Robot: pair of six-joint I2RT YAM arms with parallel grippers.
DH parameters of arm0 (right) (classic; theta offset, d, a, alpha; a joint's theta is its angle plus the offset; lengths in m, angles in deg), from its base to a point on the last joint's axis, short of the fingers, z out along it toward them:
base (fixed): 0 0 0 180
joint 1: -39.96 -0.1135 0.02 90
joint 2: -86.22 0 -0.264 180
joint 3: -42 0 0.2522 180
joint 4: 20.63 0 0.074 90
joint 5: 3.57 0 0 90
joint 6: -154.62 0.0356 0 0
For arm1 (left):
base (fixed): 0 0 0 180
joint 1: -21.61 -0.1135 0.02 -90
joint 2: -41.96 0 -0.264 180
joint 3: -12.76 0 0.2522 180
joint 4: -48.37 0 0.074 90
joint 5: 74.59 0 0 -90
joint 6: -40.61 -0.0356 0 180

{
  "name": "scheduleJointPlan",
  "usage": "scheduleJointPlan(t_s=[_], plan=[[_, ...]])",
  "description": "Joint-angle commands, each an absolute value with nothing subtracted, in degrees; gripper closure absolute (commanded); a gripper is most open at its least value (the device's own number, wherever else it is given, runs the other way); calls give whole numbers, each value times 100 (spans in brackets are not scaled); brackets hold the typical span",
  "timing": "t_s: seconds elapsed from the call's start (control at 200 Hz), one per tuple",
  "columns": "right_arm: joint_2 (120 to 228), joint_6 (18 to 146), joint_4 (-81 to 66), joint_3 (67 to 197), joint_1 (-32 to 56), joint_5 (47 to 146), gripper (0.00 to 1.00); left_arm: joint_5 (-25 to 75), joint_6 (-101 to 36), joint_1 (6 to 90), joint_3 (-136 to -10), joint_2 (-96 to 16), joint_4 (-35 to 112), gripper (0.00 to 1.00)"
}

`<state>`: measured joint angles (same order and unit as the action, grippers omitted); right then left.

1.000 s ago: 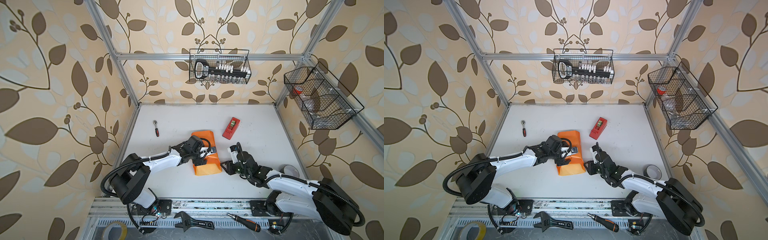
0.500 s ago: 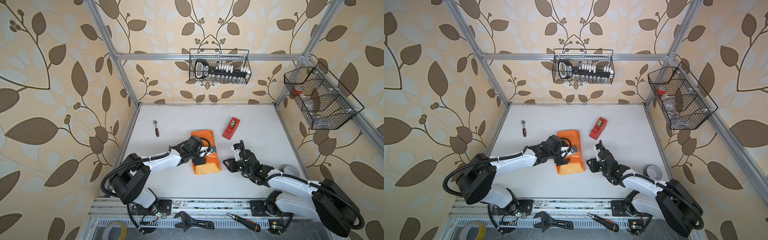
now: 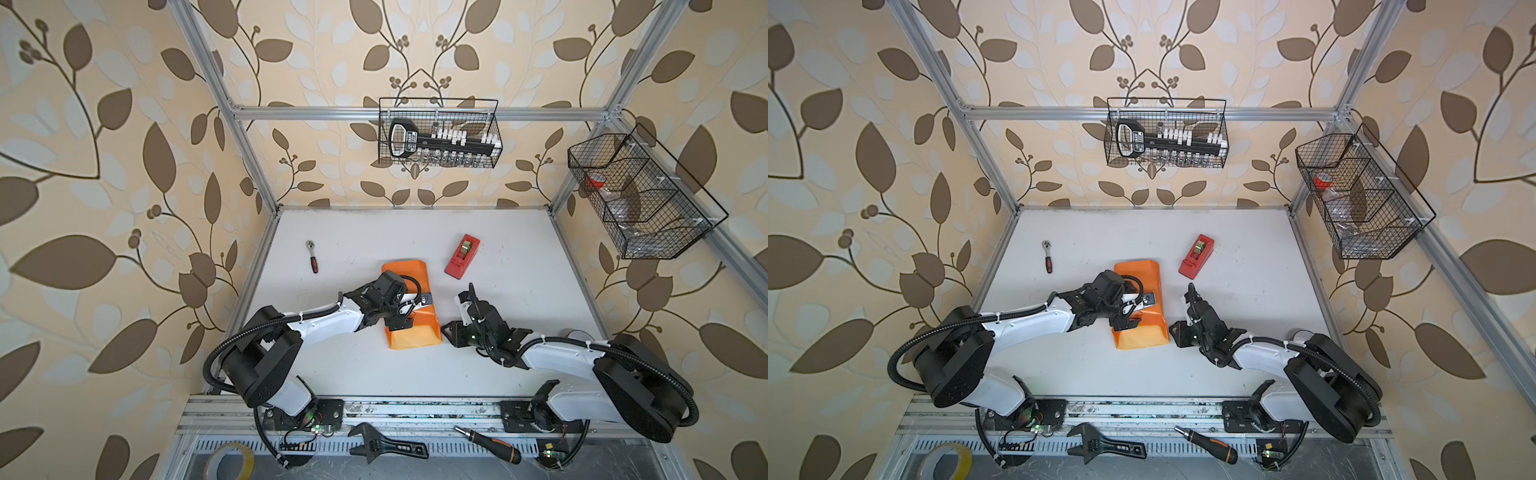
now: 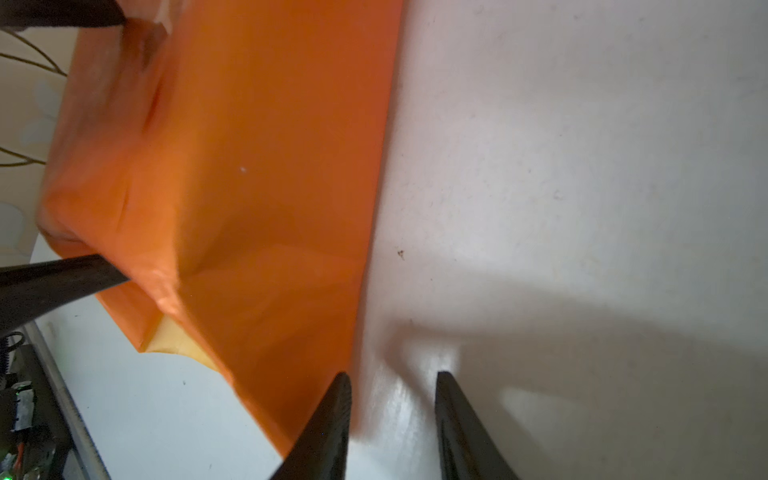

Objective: Wrap the gift box in paper

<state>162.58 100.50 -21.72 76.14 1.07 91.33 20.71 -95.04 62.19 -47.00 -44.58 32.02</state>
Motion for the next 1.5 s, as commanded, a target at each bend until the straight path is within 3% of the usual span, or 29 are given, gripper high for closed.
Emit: scheduleJointPlan(t_s=[0.0, 0.5, 0.89, 1.494], plan=[[16386, 10231, -2576, 7755, -17, 9253, 65, 2022, -9649, 6266, -4766, -4534, 3188, 11], [16667, 10553, -3213, 7780, -192, 9346, 68, 2048, -9666, 6266, -4758, -4567, 3179, 11], [16913, 10827, -3638, 7843, -309, 9417, 79, 2030, -9708, 6268, -4757, -4592, 3118, 11], [17614, 11331, -4708, 7738, -398, 9089, 86, 2041, -9720, 6266, -4767, -4620, 3109, 11]])
